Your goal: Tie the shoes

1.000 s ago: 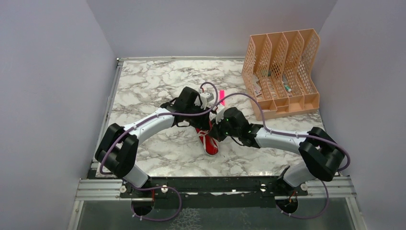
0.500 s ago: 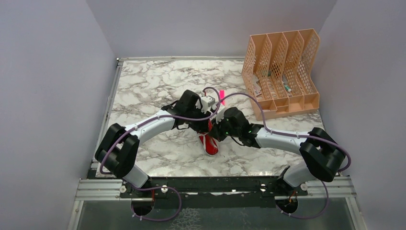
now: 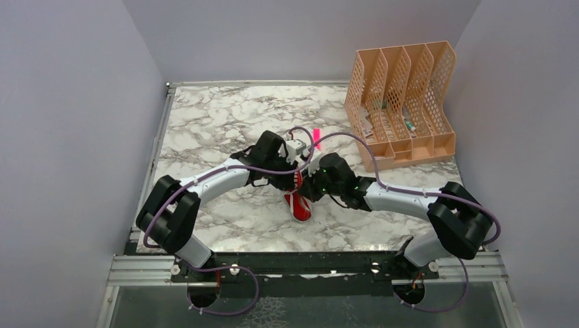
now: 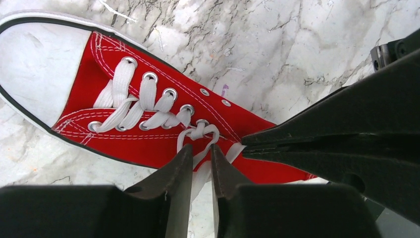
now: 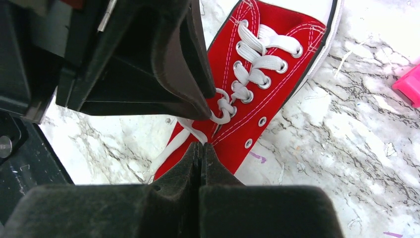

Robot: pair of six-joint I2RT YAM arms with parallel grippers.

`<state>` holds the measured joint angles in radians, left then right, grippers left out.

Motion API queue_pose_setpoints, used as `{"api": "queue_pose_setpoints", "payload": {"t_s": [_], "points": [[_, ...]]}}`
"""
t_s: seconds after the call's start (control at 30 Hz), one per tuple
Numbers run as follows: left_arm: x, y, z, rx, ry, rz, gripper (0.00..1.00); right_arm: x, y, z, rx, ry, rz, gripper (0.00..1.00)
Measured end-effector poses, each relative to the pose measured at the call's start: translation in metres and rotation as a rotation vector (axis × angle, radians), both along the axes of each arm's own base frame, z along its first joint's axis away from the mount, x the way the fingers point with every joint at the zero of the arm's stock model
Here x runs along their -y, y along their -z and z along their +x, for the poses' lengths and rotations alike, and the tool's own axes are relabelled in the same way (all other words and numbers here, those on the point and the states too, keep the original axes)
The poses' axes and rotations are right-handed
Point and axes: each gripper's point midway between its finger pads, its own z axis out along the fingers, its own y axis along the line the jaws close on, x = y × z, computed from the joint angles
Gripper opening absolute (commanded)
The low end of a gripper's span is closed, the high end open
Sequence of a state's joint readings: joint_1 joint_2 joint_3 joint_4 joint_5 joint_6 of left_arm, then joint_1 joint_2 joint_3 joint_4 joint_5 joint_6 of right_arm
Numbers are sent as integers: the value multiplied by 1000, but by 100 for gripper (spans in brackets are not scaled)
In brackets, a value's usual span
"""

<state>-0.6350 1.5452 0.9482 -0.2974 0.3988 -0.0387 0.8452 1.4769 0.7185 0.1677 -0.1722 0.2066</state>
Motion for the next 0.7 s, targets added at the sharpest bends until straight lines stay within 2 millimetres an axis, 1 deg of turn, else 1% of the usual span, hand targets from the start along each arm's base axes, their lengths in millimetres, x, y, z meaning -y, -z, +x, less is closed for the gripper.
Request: {"api": "queue_pose_setpoints", "payload": {"t_s": [0.07, 0.13, 0.43, 0.57, 0.7], "points": [[0, 2, 0, -4, 0, 3, 5, 0, 0, 0, -5, 4, 3, 1], [0, 3, 0, -8, -1, 4, 1, 0, 0, 0, -14, 13, 9, 1], [3, 1, 0, -24, -26, -13, 0, -3, -5, 4, -57, 89, 58, 1], [12, -6, 4, -45, -68, -84, 0, -3, -6, 6, -68, 116, 74, 1], [14, -11, 8, -71, -142, -171, 0, 1, -1, 7, -83, 143, 72, 1]]}}
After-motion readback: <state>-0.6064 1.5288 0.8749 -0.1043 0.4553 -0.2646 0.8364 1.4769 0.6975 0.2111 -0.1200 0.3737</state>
